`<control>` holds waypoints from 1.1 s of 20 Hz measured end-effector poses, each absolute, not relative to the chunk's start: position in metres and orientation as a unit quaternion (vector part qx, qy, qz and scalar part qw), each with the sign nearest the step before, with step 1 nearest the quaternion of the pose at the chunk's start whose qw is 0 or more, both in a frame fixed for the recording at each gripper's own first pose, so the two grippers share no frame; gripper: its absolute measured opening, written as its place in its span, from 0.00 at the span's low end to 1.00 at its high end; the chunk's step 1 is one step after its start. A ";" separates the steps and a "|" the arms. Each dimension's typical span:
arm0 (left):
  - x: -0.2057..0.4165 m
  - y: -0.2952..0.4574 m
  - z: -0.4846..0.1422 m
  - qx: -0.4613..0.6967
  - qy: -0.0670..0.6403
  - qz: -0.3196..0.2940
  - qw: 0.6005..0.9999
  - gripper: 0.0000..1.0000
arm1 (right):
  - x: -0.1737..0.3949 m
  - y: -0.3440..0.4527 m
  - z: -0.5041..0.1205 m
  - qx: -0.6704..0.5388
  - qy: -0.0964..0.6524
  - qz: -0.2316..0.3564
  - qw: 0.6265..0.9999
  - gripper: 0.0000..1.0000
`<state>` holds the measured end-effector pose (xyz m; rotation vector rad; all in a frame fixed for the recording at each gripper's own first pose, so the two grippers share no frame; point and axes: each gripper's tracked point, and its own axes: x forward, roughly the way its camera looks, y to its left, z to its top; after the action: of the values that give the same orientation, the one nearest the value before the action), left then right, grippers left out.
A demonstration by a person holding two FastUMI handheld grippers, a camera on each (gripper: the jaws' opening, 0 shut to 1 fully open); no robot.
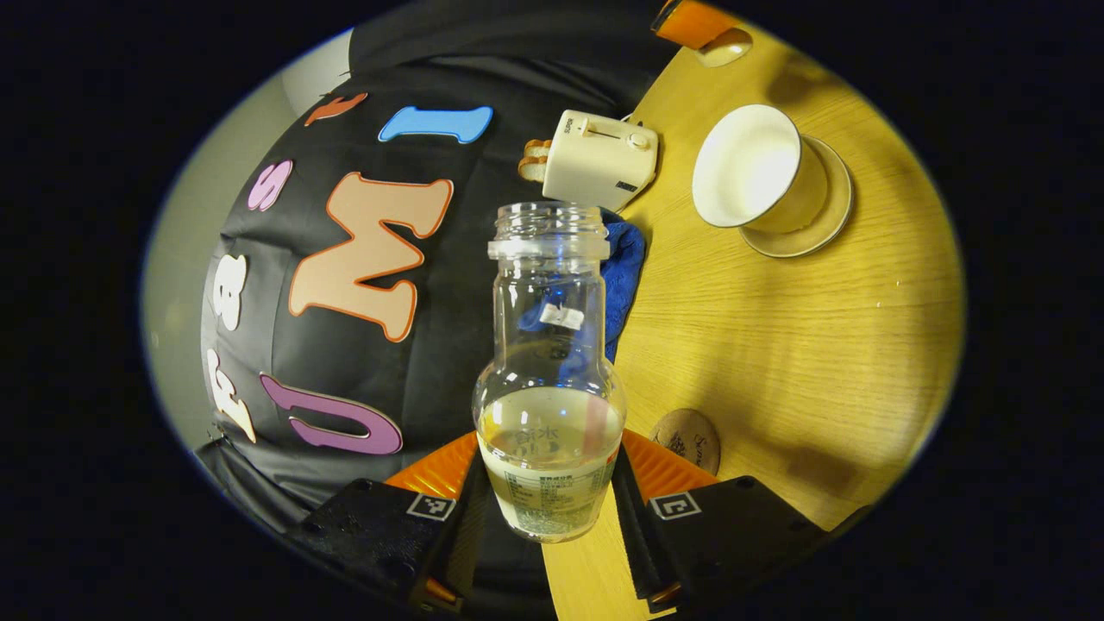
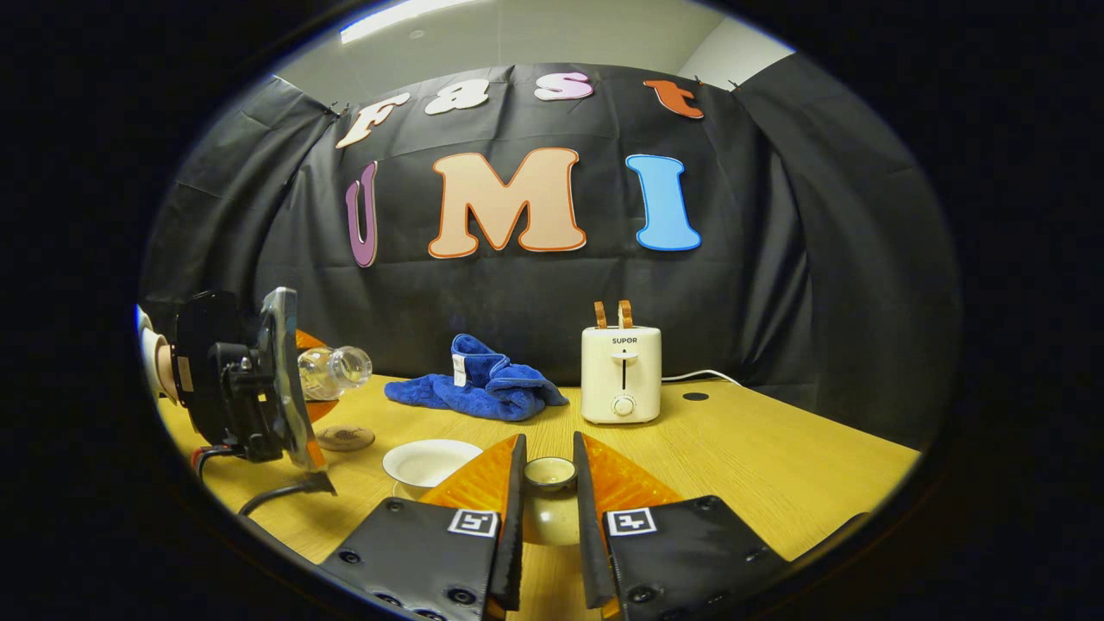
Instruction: Open the teacup lid with one hand, grasp the water bottle and pour water into the teacup with the other hand; after pouring, place the water bottle on the coaster and then close the teacup lid.
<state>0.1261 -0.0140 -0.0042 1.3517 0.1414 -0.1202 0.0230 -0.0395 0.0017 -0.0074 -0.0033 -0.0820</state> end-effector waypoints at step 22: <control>0.143 -0.055 0.000 0.748 -0.012 -0.067 0.660 0.66 | 0.023 -0.038 0.002 -0.004 -0.003 -0.041 0.999 0.31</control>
<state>0.1428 -0.0555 0.0003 1.6927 -0.0270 -0.1522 0.0229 -0.0383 0.0017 -0.0076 -0.0052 -0.0828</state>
